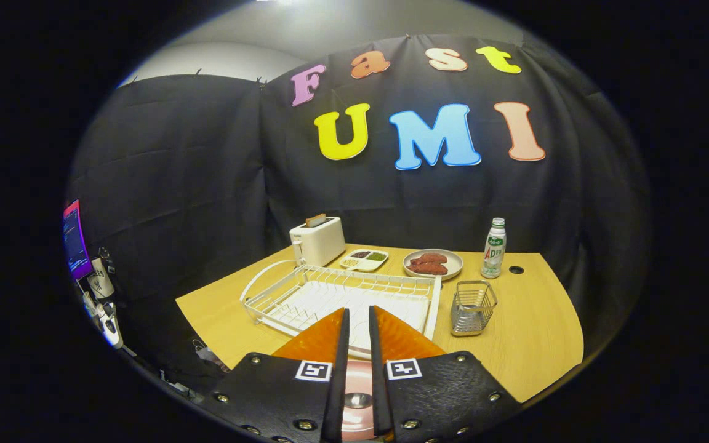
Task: Take the plate from the dish rack, then take the spoon from the basket and place it into the plate.
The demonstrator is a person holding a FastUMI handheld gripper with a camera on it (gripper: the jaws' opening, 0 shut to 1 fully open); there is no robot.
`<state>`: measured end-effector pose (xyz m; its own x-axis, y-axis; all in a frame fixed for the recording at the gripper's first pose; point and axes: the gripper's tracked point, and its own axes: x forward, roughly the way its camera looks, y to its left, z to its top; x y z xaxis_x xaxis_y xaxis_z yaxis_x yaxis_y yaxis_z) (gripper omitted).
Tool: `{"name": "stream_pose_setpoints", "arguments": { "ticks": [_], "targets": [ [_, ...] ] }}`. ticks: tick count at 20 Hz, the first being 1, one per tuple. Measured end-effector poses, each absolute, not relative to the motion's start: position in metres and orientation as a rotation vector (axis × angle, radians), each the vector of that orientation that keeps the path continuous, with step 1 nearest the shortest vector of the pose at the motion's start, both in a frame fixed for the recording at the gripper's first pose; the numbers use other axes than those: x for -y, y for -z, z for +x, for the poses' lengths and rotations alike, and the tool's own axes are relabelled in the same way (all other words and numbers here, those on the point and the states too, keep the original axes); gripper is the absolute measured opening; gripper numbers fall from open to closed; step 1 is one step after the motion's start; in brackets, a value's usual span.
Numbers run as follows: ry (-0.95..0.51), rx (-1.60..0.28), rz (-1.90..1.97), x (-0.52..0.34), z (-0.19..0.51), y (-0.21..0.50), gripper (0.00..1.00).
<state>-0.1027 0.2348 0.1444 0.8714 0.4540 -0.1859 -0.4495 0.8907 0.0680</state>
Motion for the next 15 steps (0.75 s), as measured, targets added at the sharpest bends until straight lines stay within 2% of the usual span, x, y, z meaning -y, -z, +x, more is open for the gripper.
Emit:
{"name": "stream_pose_setpoints", "arguments": {
  "ticks": [15],
  "targets": [
    [-0.231,0.082,0.039,-0.133,-0.070,-0.327,0.18]
  ]
}}
